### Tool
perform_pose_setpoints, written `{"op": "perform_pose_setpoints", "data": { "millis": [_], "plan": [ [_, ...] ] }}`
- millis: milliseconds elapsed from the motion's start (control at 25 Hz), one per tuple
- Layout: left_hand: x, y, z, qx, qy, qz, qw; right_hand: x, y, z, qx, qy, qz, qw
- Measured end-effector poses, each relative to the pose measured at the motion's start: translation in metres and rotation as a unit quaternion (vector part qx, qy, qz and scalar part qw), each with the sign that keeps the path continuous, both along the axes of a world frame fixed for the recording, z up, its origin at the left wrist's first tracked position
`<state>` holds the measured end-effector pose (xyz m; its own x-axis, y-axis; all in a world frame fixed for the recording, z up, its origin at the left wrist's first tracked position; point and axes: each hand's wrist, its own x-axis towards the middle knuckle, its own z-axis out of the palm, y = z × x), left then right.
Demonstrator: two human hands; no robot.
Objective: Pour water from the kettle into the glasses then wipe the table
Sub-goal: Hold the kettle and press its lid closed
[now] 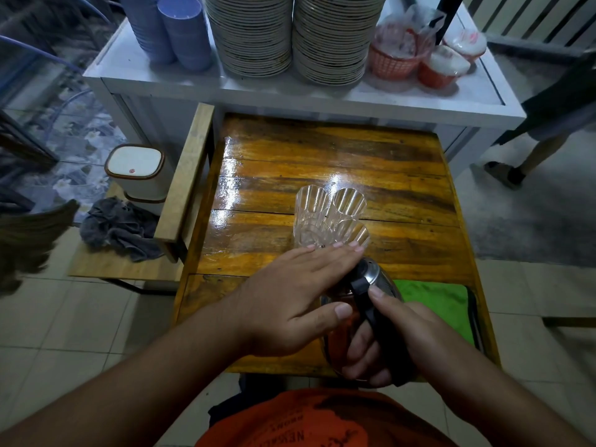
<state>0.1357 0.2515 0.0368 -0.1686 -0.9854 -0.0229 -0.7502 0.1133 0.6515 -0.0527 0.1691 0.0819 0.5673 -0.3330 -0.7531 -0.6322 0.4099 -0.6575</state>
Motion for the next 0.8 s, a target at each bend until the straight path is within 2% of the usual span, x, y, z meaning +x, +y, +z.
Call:
{"op": "perform_pose_setpoints", "data": {
  "millis": [800],
  "plan": [
    [-0.0033,0.0033,-0.001,-0.005,0.006,0.008,1.0,0.0,-0.0004,0.0043,0.01,0.001,0.009,1.0]
  ]
}}
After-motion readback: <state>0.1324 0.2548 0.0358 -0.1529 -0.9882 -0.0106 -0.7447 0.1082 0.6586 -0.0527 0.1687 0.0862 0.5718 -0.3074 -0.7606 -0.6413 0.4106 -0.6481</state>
